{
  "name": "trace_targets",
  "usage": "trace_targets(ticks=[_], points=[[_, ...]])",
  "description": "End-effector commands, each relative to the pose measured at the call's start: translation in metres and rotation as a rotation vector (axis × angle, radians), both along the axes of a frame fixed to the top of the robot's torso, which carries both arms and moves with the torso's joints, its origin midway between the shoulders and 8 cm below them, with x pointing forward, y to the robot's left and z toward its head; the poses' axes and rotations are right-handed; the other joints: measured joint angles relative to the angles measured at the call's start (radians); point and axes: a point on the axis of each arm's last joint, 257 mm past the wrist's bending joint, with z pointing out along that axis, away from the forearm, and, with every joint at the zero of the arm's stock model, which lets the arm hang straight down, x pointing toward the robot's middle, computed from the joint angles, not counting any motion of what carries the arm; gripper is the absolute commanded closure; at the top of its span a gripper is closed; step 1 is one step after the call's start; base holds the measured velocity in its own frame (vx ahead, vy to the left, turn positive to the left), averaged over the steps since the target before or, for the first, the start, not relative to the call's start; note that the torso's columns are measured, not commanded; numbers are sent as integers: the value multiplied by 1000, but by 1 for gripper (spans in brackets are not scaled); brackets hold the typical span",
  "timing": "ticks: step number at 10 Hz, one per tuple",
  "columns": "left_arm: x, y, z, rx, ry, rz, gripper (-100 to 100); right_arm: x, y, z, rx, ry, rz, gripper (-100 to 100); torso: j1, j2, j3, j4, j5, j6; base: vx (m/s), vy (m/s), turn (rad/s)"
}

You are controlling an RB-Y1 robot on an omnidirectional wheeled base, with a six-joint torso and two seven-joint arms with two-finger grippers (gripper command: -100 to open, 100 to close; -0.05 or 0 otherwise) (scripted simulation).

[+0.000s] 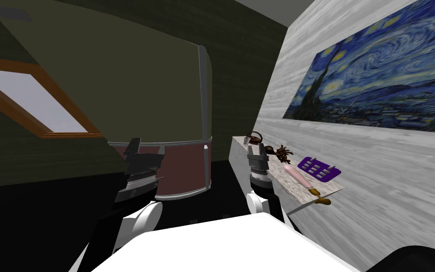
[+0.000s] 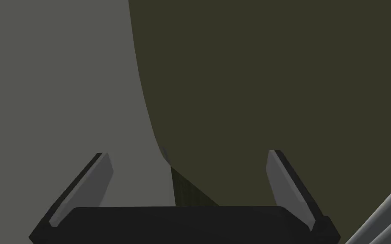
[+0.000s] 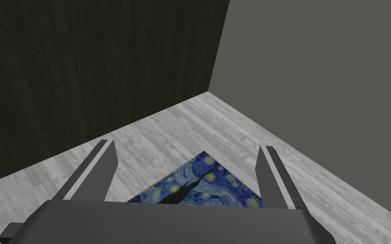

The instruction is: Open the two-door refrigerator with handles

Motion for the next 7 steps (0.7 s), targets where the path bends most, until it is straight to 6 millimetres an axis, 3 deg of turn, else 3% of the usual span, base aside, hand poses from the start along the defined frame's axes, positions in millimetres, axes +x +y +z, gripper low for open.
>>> trace_targets(ticks=[1, 7], points=[[0, 0, 0, 0, 0, 0, 0, 0, 0, 0, 0, 0, 0, 0, 0, 40, -82, 41, 0, 0, 0, 0, 0], [0, 0, 0, 0, 0, 0, 0, 0, 0, 0, 0, 0, 0, 0, 0, 470, -939, 470, 0, 0, 0, 0, 0]])
